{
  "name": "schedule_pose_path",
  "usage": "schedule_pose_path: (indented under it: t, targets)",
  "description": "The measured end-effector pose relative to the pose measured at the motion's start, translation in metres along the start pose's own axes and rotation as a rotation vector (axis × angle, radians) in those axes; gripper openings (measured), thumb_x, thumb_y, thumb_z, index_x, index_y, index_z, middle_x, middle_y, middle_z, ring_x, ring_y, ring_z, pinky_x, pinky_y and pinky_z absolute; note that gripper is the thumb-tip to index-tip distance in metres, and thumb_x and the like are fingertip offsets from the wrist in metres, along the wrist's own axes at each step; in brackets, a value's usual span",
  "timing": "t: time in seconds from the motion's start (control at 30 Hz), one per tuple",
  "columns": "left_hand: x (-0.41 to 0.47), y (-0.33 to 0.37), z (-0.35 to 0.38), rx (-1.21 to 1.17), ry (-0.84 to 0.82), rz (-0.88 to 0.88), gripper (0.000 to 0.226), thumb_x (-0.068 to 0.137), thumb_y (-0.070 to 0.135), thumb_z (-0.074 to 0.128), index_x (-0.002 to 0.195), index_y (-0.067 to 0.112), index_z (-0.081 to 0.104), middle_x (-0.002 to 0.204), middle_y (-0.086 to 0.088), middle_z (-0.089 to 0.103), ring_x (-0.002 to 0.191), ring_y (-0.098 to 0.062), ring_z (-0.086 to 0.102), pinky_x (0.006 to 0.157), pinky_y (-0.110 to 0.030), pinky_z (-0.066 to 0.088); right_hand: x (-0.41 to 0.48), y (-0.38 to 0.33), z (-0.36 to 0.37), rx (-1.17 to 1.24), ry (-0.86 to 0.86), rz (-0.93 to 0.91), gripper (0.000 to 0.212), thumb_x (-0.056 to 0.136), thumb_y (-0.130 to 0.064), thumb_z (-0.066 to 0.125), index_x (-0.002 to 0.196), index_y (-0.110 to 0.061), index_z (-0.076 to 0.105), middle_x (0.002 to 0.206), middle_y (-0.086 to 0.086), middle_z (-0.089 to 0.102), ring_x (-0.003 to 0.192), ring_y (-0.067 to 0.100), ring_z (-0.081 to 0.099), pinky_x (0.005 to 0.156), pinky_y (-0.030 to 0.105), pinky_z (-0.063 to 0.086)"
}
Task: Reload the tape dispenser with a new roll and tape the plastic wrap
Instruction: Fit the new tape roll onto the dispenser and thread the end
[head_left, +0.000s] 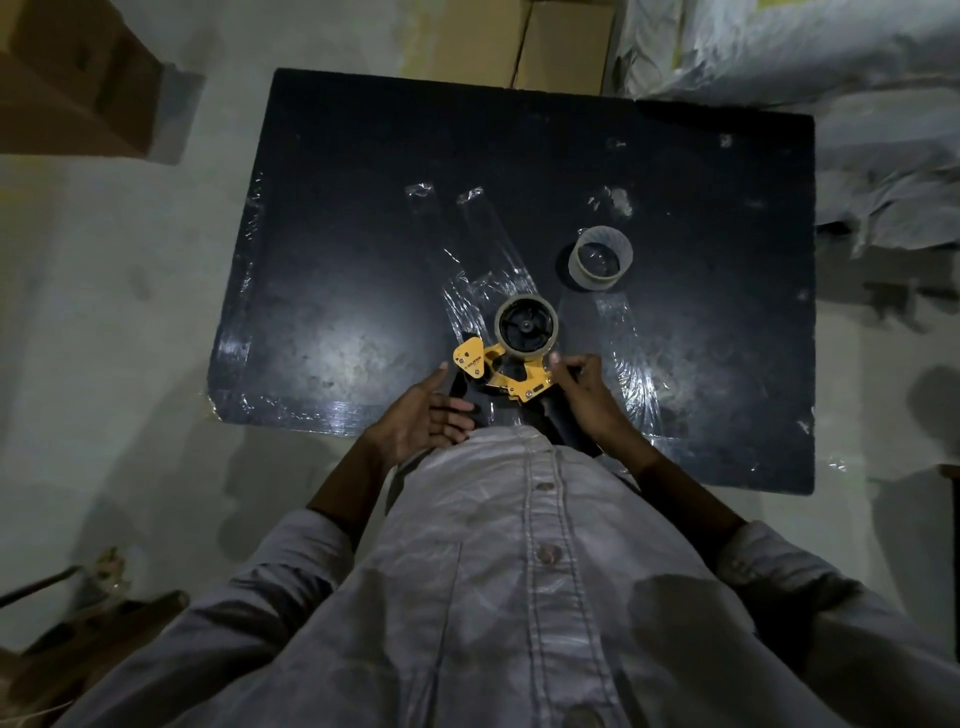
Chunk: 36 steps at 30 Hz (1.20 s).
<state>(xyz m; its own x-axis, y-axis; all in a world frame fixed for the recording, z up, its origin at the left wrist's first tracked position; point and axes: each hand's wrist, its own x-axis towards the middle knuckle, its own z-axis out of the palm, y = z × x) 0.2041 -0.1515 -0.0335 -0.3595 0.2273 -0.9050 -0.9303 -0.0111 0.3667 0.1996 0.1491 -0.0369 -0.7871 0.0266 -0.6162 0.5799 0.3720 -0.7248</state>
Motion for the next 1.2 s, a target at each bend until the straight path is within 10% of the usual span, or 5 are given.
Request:
schedule_pose_path:
  t: [0.27,1.0,1.2]
  targets:
    - [0.006,0.004,0.015,-0.222,-0.06,0.041,0.087,0.104,0.075,0.054,0.137,-0.004,0.07,0.118,-0.019,0.08,0.079,-0.024,0.077,0.064,-0.034,0.067,-0.034,-0.036,-0.003,0.003,-0.029,-0.023,0.05,0.121,-0.043,0.039,0.083,-0.015,0.058,0.081,0.005,0.059,0.088,0.024,0.055,0.064,0.022,0.044]
    - [0.014,-0.008,0.018,-0.427,-0.061,0.015,0.03,0.107,0.011,0.057,0.128,-0.006,0.072,0.111,-0.014,0.084,0.075,-0.021,0.081,0.06,-0.029,0.066,-0.015,-0.015,0.001,-0.127,-0.009,0.049,0.05,0.117,-0.062,0.033,0.105,-0.02,0.058,0.097,-0.004,0.063,0.089,0.011,0.059,0.073,0.026,0.039]
    - [0.016,0.002,0.013,-0.398,-0.113,-0.006,0.061,0.109,0.043,0.053,0.134,-0.01,0.07,0.125,-0.022,0.08,0.082,-0.028,0.08,0.06,-0.034,0.067,-0.016,-0.016,0.002,-0.121,0.007,0.053,0.052,0.117,-0.06,0.032,0.109,-0.016,0.058,0.099,-0.002,0.063,0.093,0.017,0.06,0.083,0.036,0.038]
